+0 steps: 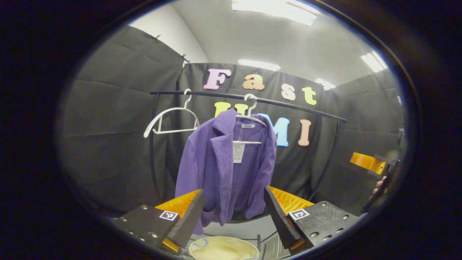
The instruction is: Grasp the clothes on the hanger with both hands and then place them into the laundry hamper below.
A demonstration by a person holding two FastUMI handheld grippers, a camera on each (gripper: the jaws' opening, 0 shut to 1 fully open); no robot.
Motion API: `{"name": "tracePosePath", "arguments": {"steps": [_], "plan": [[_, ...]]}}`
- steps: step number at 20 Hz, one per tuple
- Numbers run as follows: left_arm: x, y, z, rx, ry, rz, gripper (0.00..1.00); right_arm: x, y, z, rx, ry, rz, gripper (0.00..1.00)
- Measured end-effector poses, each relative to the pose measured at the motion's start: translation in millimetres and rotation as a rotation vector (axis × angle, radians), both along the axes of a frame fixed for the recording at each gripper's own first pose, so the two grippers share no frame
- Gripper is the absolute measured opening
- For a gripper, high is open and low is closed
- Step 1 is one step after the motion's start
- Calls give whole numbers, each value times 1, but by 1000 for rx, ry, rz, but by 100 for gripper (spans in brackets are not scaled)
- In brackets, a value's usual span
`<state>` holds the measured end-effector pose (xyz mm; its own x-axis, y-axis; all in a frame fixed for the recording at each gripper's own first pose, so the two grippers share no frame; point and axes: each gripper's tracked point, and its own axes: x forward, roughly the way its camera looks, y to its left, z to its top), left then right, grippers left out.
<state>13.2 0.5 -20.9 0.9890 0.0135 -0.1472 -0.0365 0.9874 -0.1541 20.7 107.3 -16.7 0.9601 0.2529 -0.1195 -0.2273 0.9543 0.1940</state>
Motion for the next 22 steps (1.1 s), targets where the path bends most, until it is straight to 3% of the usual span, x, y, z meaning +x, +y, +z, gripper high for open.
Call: {"name": "tracePosePath", "arguments": {"steps": [1,6,7,9,10,11,13,14,16,18,19,20,21,22], "plan": [[5,1,3,-5,-7,4,90,3,2,-1,-11,11,13,94],[34,11,23,26,-30,75,95,35,32,4,-24,22,109,96],[41,13,23,31,-21,95,90,45,43,5,-12,26,139,96],[58,14,23,37,-12,121,90,66,67,2,6,39,204,92],[68,14,23,45,-10,138,99,77,76,-2,10,51,231,96],[78,14,22,54,-8,155,95,90,86,-5,17,58,249,92],[98,14,19,65,4,191,95,116,111,-11,47,72,294,96],[108,11,20,66,-1,198,90,128,124,-13,60,80,320,95],[126,12,20,83,-3,226,99,147,146,-19,71,95,359,95],[139,11,21,101,-9,258,95,162,169,-19,92,99,400,95],[144,13,21,100,-13,276,99,170,178,-19,101,100,413,95],[150,13,20,92,-16,292,95,178,186,-21,105,99,418,95],[154,13,18,75,-23,308,99,187,193,-23,103,98,419,95],[160,14,17,57,-32,325,90,196,200,-26,100,96,419,95]]}}
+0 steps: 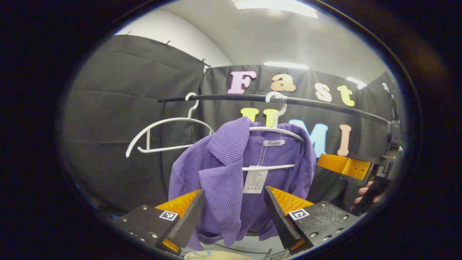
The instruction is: Grasp the clothes on the hanger with both hands and then place them into the laundry hamper below.
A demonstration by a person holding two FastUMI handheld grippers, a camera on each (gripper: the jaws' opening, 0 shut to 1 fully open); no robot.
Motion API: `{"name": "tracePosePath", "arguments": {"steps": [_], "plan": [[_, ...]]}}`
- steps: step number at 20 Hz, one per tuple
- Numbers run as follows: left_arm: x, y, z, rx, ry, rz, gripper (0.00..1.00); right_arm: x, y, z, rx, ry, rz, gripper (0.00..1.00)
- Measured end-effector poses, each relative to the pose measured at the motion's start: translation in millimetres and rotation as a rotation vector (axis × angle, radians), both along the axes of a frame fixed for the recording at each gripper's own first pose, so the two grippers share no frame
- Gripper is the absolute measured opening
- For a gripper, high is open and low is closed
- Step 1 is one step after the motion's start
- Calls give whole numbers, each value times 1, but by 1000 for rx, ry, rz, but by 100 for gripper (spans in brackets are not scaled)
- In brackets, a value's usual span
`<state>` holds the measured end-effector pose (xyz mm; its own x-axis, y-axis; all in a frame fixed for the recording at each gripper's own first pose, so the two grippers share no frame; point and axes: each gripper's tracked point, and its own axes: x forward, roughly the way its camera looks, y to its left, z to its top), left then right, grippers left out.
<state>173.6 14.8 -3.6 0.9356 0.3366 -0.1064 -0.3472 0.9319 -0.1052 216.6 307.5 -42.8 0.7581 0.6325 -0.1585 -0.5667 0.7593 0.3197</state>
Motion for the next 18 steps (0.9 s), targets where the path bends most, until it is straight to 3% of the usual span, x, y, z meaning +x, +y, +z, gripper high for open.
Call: {"name": "tracePosePath", "arguments": {"steps": [2,3,5,7,9,13,16,17,18], "plan": [[10,9,-4,-9,-2,50,99,13,12,-10,-2,14,-3,95],[16,15,-6,4,6,78,90,20,17,-13,2,17,-4,95],[28,25,-9,33,21,123,94,33,24,-19,4,14,-9,95],[41,27,-12,42,24,134,99,45,30,-22,13,10,-12,95],[52,30,-16,44,28,146,95,54,33,-21,35,10,-23,95],[61,26,-16,27,-6,108,95,59,35,-18,49,-24,-57,92],[60,29,-13,30,-7,89,51,62,33,-7,75,-54,-81,75],[57,32,-14,38,-3,94,46,62,34,-4,79,-62,-77,62],[58,32,-15,32,-1,83,41,60,37,-5,76,-66,-74,57]]}}
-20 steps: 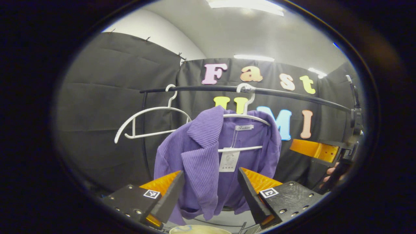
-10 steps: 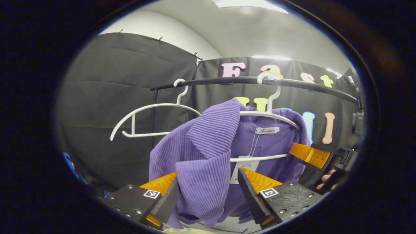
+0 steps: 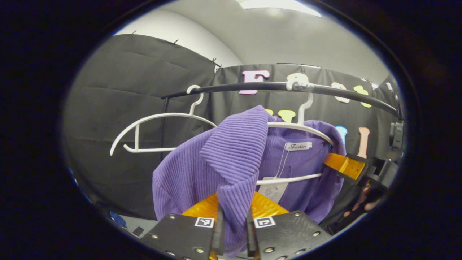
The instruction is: Grasp the clothes on the hanger with both hands and then place them into the laundry hamper below.
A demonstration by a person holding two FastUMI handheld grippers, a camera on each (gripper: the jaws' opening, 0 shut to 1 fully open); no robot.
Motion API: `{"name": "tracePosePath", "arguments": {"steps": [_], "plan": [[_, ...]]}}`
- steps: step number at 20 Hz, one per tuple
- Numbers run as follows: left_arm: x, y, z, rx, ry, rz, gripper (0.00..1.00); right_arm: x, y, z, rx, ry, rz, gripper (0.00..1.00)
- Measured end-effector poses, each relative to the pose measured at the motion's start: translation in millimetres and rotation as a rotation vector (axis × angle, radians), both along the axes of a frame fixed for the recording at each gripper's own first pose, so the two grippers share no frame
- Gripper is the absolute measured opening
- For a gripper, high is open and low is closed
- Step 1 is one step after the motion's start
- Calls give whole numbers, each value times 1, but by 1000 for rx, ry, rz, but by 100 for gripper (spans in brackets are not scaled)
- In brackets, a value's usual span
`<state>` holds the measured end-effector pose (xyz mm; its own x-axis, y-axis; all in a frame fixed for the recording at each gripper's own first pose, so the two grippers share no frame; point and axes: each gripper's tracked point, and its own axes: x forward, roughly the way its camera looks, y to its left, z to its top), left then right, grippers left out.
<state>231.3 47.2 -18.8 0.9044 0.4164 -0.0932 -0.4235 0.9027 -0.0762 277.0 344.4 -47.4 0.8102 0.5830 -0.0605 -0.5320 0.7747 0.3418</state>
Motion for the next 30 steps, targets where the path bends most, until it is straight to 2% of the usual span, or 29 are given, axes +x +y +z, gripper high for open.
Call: {"name": "tracePosePath", "arguments": {"steps": [1,2,3,5,6,7,10,11,12,13,14,17,18,19,24,25,26,30], "plan": [[1,-5,-3,-16,2,-31,36,0,-1,-1,-8,-4,3,43],[3,-9,-3,-28,5,-56,30,0,-3,0,-16,-12,-2,37],[4,-9,-3,-28,5,-72,25,1,-4,1,-21,-22,-5,22],[3,-7,0,-18,-11,-94,25,1,-2,1,-27,-33,-10,10],[6,-12,-2,-33,-10,-135,8,-2,-4,1,-33,-40,-10,8],[4,-12,-1,-38,-14,-150,2,-2,-4,2,-40,-51,-10,2],[4,-9,6,-83,-56,-174,1,-2,-4,2,-62,-70,-3,0],[1,-9,7,-95,-64,-178,6,-1,-7,5,-70,-81,-15,0],[-3,-8,10,-99,-73,-180,1,-2,-9,7,-77,-97,-30,0],[-7,-9,14,-95,-91,-187,5,-1,-13,10,-84,-115,-44,0],[-9,-7,22,-83,-110,-193,1,0,-15,12,-92,-134,-57,0],[-24,-3,44,-39,-157,-194,5,3,-23,18,-126,-194,-90,0],[-28,0,49,-29,-162,-186,1,3,-24,20,-135,-213,-99,0],[-32,5,53,-26,-169,-175,5,4,-26,22,-148,-240,-110,0],[-52,42,75,-28,-213,-100,5,13,-31,31,-229,-381,-149,2],[-55,49,79,-28,-217,-87,5,15,-31,32,-245,-397,-150,0],[-59,54,80,-26,-223,-78,0,15,-30,33,-253,-413,-150,0],[-67,71,92,20,-221,-39,0,24,-25,36,-276,-460,-123,0]]}}
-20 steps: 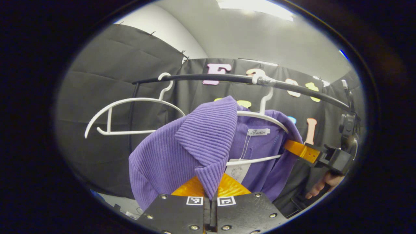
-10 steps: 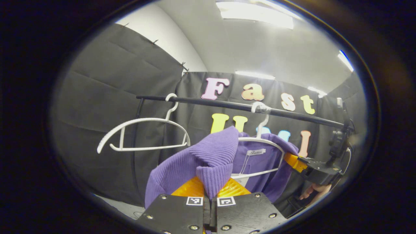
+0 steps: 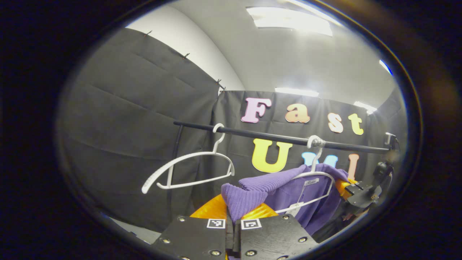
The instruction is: Grasp the clothes on the hanger with both hands and then place them into the laundry hamper below.
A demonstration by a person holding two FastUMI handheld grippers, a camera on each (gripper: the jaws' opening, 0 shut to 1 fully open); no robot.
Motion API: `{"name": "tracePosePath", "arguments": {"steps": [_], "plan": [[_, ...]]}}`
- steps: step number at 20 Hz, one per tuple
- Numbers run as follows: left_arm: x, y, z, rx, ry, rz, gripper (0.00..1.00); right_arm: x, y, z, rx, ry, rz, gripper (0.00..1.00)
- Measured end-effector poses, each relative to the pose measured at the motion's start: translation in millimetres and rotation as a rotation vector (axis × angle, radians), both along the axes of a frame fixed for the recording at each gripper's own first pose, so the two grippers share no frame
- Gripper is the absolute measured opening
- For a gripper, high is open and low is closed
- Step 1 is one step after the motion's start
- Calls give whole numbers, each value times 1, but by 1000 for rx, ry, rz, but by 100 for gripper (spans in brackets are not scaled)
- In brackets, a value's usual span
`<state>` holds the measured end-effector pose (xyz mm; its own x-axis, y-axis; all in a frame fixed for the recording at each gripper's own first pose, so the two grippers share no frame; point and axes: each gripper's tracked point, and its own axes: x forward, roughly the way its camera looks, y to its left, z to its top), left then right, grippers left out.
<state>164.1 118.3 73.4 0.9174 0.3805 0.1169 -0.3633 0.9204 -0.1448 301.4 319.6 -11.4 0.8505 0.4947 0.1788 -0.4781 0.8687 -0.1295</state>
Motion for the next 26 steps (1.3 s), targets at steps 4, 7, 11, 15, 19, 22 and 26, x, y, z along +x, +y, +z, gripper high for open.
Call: {"name": "tracePosePath", "arguments": {"steps": [4,7,11,15,19,22,26], "plan": [[10,19,15,-10,-22,-4,1,10,3,-1,-34,-21,20,0],[22,30,18,10,-24,-12,1,11,2,-3,-103,-86,24,0],[30,44,25,8,-35,-39,1,13,7,-6,-123,-109,61,0],[42,57,28,24,-22,-80,5,9,10,-7,-137,-127,89,0],[58,69,21,87,30,-128,1,8,11,-6,-142,-131,95,0],[59,80,34,175,57,-128,1,2,15,-2,-151,-140,112,0],[83,91,37,157,65,-154,0,16,21,4,-172,-185,122,0]]}}
